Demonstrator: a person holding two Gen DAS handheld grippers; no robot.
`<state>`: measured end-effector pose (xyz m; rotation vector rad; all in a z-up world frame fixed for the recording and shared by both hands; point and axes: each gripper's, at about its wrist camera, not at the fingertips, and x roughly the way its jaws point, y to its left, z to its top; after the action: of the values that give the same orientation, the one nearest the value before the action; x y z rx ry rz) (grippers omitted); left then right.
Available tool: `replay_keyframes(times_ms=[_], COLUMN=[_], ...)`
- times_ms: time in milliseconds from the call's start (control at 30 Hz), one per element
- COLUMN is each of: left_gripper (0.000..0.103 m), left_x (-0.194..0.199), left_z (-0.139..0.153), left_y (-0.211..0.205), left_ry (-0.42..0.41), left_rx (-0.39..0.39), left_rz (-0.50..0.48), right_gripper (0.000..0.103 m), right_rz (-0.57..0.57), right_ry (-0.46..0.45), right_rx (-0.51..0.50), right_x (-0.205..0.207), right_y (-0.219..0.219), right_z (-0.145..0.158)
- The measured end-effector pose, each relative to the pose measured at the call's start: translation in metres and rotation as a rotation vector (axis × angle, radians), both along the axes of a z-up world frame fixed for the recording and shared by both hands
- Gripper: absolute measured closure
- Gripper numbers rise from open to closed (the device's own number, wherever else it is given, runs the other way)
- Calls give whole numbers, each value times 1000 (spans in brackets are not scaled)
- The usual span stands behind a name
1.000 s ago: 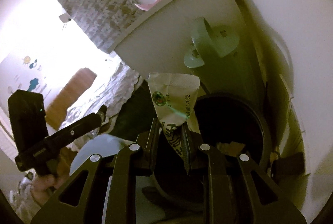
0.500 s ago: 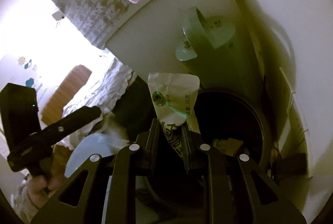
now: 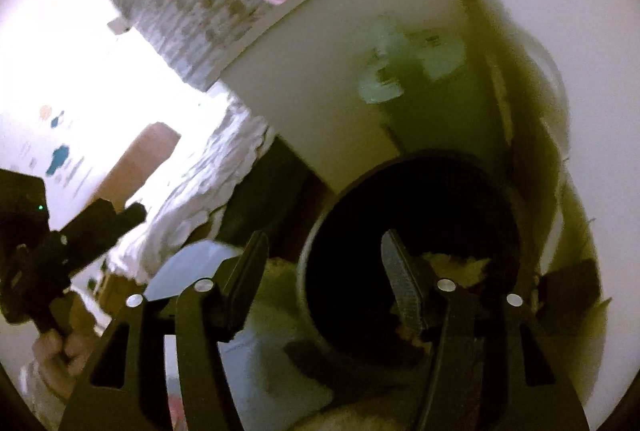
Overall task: Collect trash
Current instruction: 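Move both open grippers back over the table, then grasp the gold foil wrapper with the left gripper while the right grasps the red milk carton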
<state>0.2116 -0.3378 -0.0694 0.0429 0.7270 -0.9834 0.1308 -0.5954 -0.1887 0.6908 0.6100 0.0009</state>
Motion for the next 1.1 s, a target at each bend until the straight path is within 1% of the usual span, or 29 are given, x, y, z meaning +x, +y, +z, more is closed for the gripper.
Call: replay_keyframes(times_ms=[67, 100, 133, 200, 233, 300, 333, 367, 400, 433, 467, 500, 600, 667, 700, 767, 800, 833, 867, 900, 933, 967, 1000, 1033, 1067, 1100], left_gripper=[40, 40, 40, 40, 40, 40, 40, 40, 40, 40, 40, 40, 40, 40, 40, 42, 42, 42, 44, 47, 58, 69, 74, 82, 92, 94], left_x=[-7, -10, -12, -18, -20, -29, -32, -37, -43, -49, -52, -58, -71, -78, -80, -84, -87, -87, -86, -88, -88, -89, -90, -90, -90, -89], left_z=[3, 3, 2, -4, -7, -19, -24, -32, -41, -50, -57, -66, -89, -104, -110, -118, -124, -126, -131, -132, -133, -134, -135, -137, -138, -139], left_y=[37, 58, 75, 124, 141, 189, 204, 227, 245, 261, 269, 278, 287, 280, 277, 264, 260, 258, 255, 254, 252, 248, 248, 249, 250, 251], left_ry=[-9, -3, 4, 33, 46, 85, 100, 126, 156, 188, 211, 240, 299, 337, 342, 322, 306, 301, 299, 271, 249, 208, 190, 181, 168, 163], left_rx=[7, 10, 12, 23, 28, 42, 45, 47, 48, 50, 50, 48, 42, 38, 47, 102, 141, 156, 176, 185, 210, 246, 260, 261, 266, 269], left_rz=[54, 86, 113, 207, 241, 340, 373, 416, 449, 481, 500, 518, 532, 519, 508, 509, 520, 527, 542, 553, 556, 564, 571, 577, 584, 591], right_gripper=[34, 32, 31, 31, 31, 31, 31, 30, 27, 24, 24, 24, 24, 24, 24, 24, 24, 24, 24, 26, 28, 28, 30, 36, 39, 42], right_rz=[59, 108, 154, 255, 291, 412, 466, 549, 591, 639, 704, 738, 833, 873, 883, 885, 881, 876, 871, 864, 858, 845, 832, 820, 804, 789], right_ry=[-4, -2, 1, 7, 7, 8, 10, 14, 18, 26, 38, 44, 77, 108, 129, 167, 182, 196, 209, 212, 215, 212, 208, 205, 197, 191], right_rx=[-20, -35, -50, -91, -107, -163, -187, -225, -251, -286, -334, -359, -439, -498, -535, -603, -630, -649, -656, -651, -640, -629, -618, -603, -580, -556], right_x=[-4, -5, -5, -5, -5, -6, -6, -7, -8, -10, -12, -14, -17, -18, -18, -16, -14, -14, -13, -13, -13, -13, -13, -11, -10, -10], right_y=[24, 41, 56, 90, 102, 142, 158, 183, 198, 214, 236, 250, 286, 305, 313, 319, 320, 323, 325, 325, 326, 326, 326, 325, 323, 320], right_z=[4, 6, 7, 10, 11, 14, 14, 14, 14, 14, 11, 10, 1, -6, -10, -21, -24, -28, -32, -35, -37, -39, -40, -41, -41, -40])
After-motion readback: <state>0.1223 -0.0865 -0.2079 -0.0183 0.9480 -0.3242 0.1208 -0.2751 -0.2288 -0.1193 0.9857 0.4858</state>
